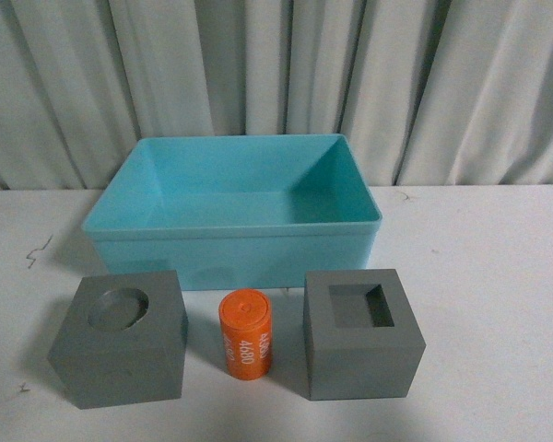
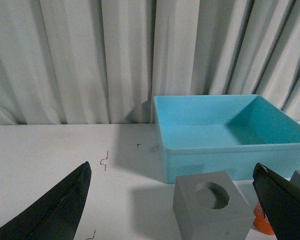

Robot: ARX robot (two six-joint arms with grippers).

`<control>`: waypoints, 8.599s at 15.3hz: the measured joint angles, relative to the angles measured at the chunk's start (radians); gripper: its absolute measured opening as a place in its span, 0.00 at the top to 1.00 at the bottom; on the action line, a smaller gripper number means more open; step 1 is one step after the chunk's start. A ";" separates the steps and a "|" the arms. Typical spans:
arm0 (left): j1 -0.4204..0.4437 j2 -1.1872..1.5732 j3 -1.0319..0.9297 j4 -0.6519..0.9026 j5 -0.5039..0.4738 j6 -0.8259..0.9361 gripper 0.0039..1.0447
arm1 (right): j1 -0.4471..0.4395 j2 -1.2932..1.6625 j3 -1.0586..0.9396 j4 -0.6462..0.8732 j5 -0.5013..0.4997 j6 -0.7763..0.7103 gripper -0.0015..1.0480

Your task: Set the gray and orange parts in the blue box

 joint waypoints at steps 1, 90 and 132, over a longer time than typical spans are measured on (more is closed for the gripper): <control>0.000 0.000 0.000 0.000 0.000 0.000 0.06 | 0.000 0.000 0.000 0.000 0.000 0.000 0.06; 0.000 0.000 0.000 0.000 0.000 0.000 0.06 | 0.255 2.105 1.731 0.004 0.159 0.437 0.06; 0.000 0.000 0.000 0.000 0.000 0.000 0.06 | 0.000 0.160 0.000 0.163 0.005 0.004 0.98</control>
